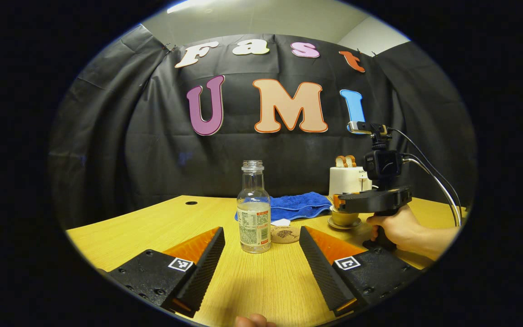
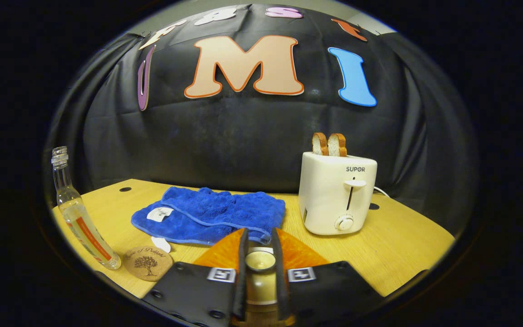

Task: Open the teacup lid with one hand, grasp the water bottle and pour water into the teacup with the other hand; after pouring, place the water bottle on the coaster and then close the teacup lid.

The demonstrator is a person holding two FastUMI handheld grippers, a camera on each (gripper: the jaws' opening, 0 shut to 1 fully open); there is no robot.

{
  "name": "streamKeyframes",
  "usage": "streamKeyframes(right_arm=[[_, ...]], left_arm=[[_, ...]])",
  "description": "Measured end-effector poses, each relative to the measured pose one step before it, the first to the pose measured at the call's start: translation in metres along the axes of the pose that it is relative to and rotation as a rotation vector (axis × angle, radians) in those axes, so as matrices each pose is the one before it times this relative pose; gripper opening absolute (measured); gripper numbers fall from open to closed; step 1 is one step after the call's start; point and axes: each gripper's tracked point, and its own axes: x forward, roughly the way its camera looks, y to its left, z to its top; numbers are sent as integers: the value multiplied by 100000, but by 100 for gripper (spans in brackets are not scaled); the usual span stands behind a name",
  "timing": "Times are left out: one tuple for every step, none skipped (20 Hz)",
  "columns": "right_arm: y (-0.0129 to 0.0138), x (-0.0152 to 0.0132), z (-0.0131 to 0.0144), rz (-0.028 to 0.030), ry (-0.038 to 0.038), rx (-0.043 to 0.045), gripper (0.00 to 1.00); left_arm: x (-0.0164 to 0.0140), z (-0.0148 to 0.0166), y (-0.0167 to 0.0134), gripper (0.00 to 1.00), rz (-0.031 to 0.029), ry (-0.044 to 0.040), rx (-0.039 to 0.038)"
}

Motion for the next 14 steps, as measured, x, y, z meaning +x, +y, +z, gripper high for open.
streamKeyframes(right_arm=[[261, -58, 204, 1177, -1553, -76, 27], [159, -137, 193, 1117, -990, -83, 27], [-79, -92, 26, 263, -928, 300, 27], [-179, -199, 228, -318, -1142, 719, 27], [-203, -253, 439, -176, -2366, 1496, 27], [-149, -228, 263, 267, -2569, 1839, 27], [123, -310, 493, 979, -2741, 1408, 27], [162, -59, 401, 905, -2323, -956, 27], [95, -209, -298, 671, 1022, 758, 27], [145, -175, -65, 643, -27, -322, 27], [21, -339, -60, 303, 138, 94, 27], [48, -301, 164, 370, -229, 4, 27], [-23, -556, 6, 323, -168, 55, 27], [207, -725, 22, 1533, 349, 61, 26]], left_arm=[[39, 48, 0, 96, 2, 25, -15], [-8, -54, 1, 96, 5, 4, -6], [0, 30, -12, 96, -23, -10, 15], [-14, -35, 22, 96, 26, -9, 16], [17, 51, 13, 96, 88, -15, 0], [-4, -41, 4, 96, 142, 34, -34], [27, 55, -29, 96, 7, 2, 13], [-5, -47, 12, 96, -14, -3, -1], [-33, -10, 24, 96, 10, 29, -64], [28, 10, -3, 96, -22, -33, 53], [-2, -22, -9, 96, 25, -23, -99], [-16, -21, 3, 96, -22, 94, 68], [3, 65, 6, 96, 29, -23, -129], [1, -73, 7, 96, -10, 28, 83]])
